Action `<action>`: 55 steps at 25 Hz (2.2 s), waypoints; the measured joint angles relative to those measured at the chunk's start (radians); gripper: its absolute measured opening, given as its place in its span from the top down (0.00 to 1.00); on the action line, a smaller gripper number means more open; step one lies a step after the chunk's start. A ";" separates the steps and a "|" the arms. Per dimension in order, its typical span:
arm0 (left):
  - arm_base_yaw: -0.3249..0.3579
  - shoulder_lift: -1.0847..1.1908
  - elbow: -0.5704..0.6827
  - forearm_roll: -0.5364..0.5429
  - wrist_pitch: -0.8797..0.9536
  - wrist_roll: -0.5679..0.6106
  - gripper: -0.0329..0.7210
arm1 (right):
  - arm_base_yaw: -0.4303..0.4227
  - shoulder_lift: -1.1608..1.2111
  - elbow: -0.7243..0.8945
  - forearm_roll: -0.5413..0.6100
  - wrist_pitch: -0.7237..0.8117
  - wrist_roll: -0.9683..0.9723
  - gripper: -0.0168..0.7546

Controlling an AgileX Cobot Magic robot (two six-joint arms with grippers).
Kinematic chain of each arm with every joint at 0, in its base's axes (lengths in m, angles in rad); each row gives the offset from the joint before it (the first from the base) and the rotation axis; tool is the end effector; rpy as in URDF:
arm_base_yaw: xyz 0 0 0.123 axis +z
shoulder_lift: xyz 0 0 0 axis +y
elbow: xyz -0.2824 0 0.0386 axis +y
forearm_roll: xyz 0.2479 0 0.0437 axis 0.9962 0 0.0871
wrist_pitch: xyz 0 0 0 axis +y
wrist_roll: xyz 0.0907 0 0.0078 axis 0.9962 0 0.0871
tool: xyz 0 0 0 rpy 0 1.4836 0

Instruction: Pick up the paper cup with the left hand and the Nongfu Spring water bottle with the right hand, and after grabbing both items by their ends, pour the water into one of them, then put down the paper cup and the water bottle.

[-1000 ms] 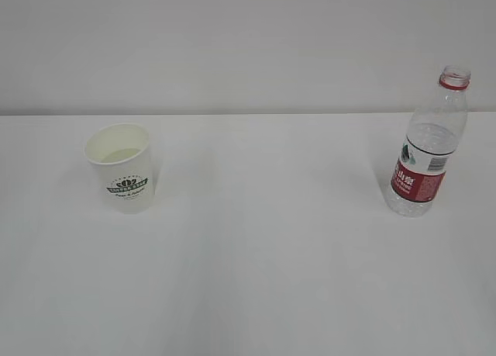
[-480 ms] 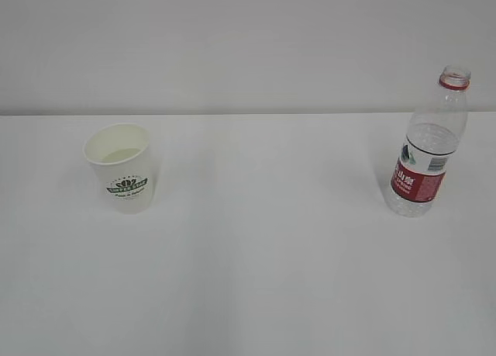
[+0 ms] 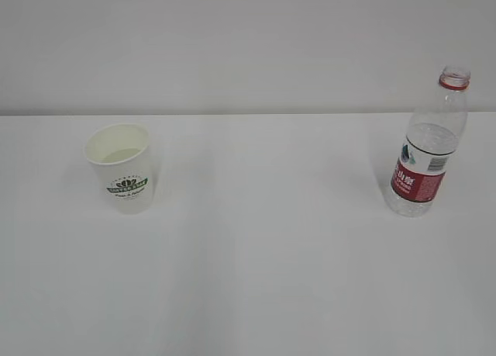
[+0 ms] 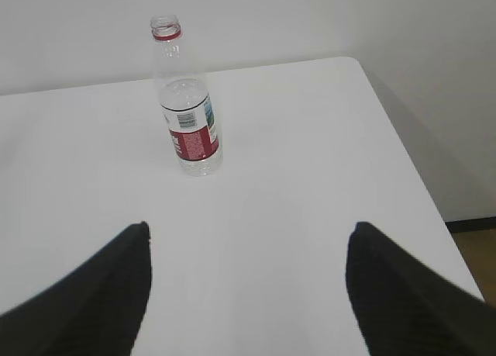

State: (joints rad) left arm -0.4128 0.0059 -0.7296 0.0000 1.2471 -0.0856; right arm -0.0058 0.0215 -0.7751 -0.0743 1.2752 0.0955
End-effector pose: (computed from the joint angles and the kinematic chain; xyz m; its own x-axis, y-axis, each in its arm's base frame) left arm -0.0393 0.0172 0.3216 -0.4199 0.0906 -0.9030 0.3666 0.9271 -0.0775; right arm -0.0483 -0.0062 0.3309 -0.4138 0.0760 -0.9072 0.1010 0.9942 0.0372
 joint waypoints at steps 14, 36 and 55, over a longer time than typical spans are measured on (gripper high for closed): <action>0.000 -0.002 0.120 0.000 0.027 0.000 0.34 | 0.000 -0.040 0.113 0.014 0.002 -0.058 0.22; 0.000 -0.002 0.170 0.071 -0.063 0.000 0.35 | 0.000 -0.040 0.274 0.014 -0.115 -0.064 0.22; 0.000 -0.002 0.204 0.079 -0.134 0.000 0.36 | 0.000 -0.040 0.276 0.016 -0.118 -0.065 0.22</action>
State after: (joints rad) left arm -0.4128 0.0041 -0.5255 0.0790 1.1133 -0.0856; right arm -0.0058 -0.0186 -0.4994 -0.0581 1.1568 0.0302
